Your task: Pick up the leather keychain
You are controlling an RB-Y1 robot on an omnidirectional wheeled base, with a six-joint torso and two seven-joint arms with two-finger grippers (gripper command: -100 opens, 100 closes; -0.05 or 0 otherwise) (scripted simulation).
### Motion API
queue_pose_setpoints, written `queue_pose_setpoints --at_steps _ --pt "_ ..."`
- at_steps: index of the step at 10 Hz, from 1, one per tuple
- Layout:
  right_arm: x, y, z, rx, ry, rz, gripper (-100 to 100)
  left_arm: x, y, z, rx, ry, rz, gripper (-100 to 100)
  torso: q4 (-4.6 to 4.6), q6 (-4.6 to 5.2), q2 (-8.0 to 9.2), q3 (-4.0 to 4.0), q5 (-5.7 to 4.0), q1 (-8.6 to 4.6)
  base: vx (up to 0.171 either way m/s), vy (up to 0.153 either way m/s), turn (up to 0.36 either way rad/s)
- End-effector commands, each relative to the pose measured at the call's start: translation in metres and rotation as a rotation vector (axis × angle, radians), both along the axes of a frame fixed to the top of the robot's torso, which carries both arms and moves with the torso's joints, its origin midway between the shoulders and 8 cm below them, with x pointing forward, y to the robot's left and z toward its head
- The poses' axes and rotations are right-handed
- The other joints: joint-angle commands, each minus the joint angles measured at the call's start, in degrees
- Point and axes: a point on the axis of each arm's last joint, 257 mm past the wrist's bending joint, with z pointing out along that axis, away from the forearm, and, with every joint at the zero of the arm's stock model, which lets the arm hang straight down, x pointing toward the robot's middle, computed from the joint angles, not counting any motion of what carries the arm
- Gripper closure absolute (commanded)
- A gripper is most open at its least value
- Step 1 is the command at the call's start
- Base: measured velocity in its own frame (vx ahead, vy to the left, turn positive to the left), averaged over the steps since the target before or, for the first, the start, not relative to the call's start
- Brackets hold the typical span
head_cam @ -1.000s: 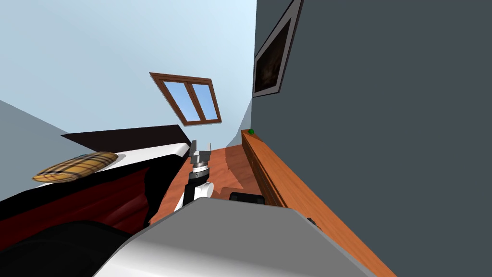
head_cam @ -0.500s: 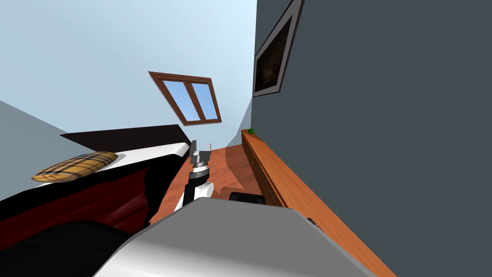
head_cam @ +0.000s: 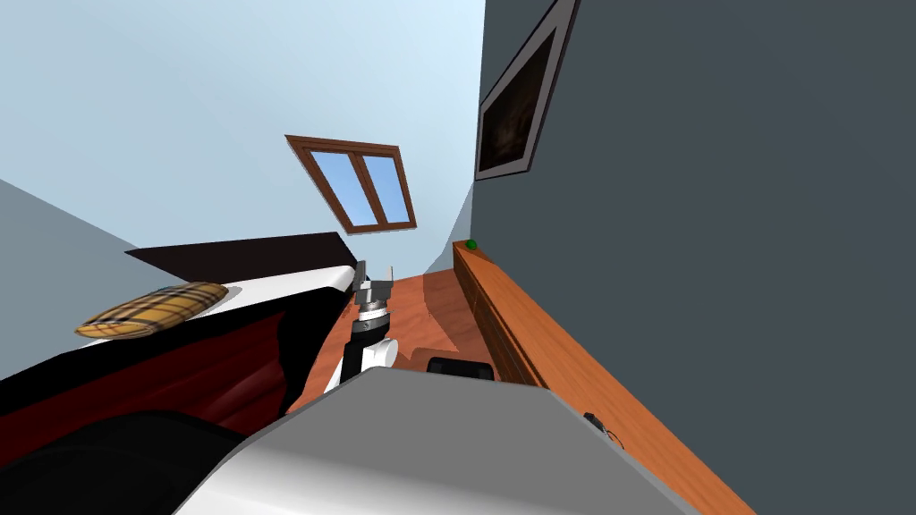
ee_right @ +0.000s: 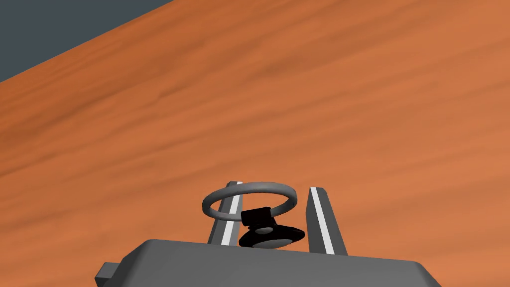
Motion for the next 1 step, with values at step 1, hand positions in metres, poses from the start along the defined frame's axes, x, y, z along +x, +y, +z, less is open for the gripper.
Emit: queue_pose_setpoints --at_steps 1 --pt "0.0 0.0 0.0 0.0 0.0 0.0 0 0.0 0.0 0.0 0.0 0.0 0.0 0 0.0 0.0 0.0 0.0 0.0 0.0 0.0 0.009 -0.001"
